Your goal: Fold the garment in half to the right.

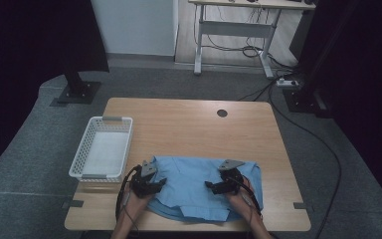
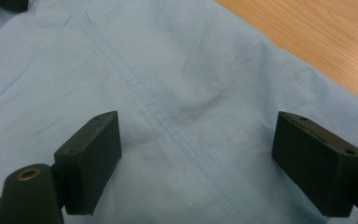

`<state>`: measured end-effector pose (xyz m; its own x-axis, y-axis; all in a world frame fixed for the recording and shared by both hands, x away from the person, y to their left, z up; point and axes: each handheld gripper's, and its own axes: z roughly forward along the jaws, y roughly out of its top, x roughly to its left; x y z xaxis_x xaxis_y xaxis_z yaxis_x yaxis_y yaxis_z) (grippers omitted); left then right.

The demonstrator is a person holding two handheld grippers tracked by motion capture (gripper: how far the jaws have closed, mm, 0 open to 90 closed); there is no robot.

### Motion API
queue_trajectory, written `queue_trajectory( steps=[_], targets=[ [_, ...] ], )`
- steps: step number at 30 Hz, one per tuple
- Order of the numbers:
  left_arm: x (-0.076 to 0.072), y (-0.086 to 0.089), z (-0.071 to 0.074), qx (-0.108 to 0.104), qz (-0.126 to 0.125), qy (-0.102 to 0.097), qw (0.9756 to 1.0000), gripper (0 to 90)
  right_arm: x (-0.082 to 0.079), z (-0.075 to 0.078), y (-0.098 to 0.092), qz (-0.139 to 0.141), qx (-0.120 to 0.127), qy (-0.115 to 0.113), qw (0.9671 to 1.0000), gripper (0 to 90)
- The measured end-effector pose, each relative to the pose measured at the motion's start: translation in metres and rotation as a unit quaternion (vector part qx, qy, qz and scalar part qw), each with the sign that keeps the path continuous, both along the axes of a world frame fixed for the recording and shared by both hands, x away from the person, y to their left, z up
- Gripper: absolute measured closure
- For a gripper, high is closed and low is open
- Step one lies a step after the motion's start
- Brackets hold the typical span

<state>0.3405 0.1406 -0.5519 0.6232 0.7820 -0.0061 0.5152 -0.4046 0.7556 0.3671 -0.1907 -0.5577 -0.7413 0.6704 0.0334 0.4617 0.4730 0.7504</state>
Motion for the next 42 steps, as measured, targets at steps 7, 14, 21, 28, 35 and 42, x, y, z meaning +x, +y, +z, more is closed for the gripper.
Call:
queue_trajectory(
  steps=[7,14,21,28,35,42],
  targets=[
    [0.0,-0.002,0.002,-0.022,-0.01,0.024,0.9994,83.7,-0.001,0.0,0.002,-0.001,-0.011,-0.007,0.9999,15.0],
    [0.004,-0.002,0.018,-0.025,-0.002,0.04,0.9989,86.2,-0.003,0.0,0.002,-0.004,-0.015,-0.01,0.9998,15.3],
    [0.002,0.001,0.057,-0.071,-0.018,0.029,0.9969,86.2,-0.003,0.0,0.003,-0.006,-0.016,-0.01,0.9998,15.3],
    [0.002,-0.015,0.1,-0.105,-0.061,0.007,0.9925,86.2,-0.002,0.0,0.014,-0.009,-0.015,-0.01,0.9998,15.3],
    [0.003,-0.045,0.127,-0.117,-0.103,-0.012,0.9877,86.2,-0.002,0.0,0.027,-0.001,-0.015,-0.01,0.9998,15.4],
    [0.003,-0.081,0.14,-0.091,-0.133,-0.032,0.9863,86.2,-0.003,0.0,0.045,0.008,-0.015,-0.011,0.9998,15.8]
  ],
)
